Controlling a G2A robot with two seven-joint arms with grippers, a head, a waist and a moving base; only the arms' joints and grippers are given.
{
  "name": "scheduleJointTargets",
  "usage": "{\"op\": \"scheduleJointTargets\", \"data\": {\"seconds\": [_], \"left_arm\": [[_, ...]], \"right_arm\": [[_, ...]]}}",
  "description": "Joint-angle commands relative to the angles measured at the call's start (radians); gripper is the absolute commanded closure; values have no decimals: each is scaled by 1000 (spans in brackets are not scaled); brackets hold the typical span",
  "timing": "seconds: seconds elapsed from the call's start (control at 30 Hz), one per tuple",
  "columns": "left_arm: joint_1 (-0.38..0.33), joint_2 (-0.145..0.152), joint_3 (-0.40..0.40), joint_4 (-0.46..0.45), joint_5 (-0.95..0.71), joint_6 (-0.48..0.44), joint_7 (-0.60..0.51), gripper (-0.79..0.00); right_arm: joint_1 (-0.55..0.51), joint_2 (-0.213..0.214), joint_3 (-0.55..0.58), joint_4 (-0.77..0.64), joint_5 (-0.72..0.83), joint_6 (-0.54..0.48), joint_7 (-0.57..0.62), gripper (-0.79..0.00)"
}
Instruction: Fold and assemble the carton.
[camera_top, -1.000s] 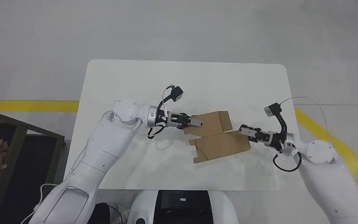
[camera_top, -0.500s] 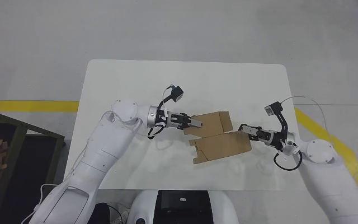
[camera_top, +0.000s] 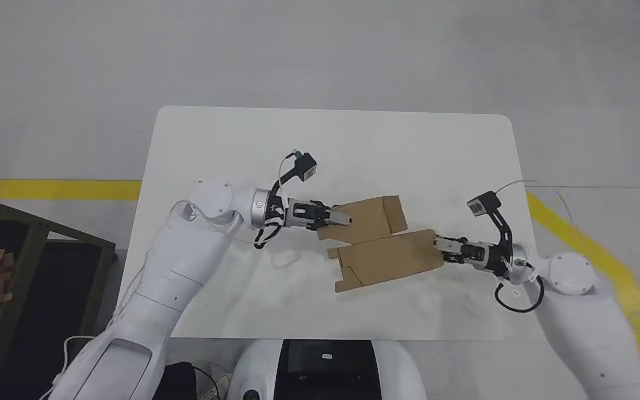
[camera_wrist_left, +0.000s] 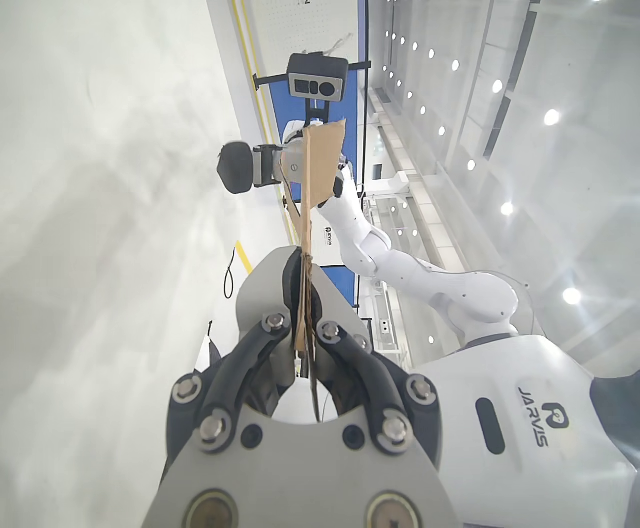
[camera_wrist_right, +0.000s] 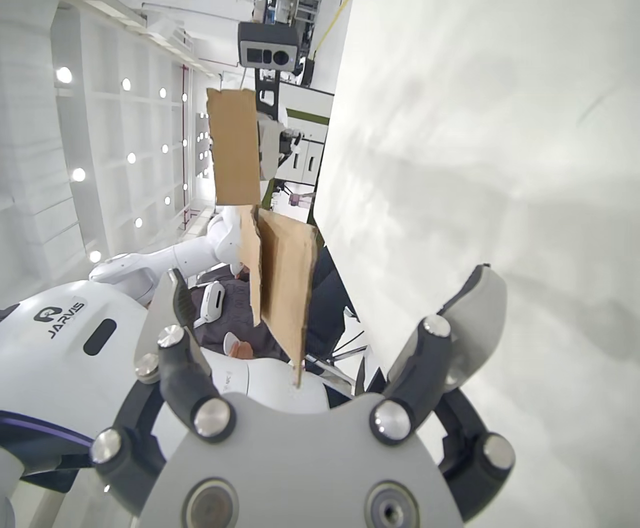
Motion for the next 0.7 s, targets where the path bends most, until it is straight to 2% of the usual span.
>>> {"op": "scheduleJointTargets", "data": {"seconds": [0.0,0.03,0.07,0.67], "left_arm": [[-6,-2,10,6,3,-2,2,0],[-10,-3,16,10,3,-3,3,0],[-15,-4,21,14,5,-4,4,0],[-63,-13,75,72,18,-17,2,0]], "right_arm": [[5,-2,-10,2,1,2,12,-610],[9,-2,-17,-1,-10,6,16,-437],[11,-3,-23,-6,-17,10,20,-372],[7,4,-31,-41,-6,29,39,-326]]}}
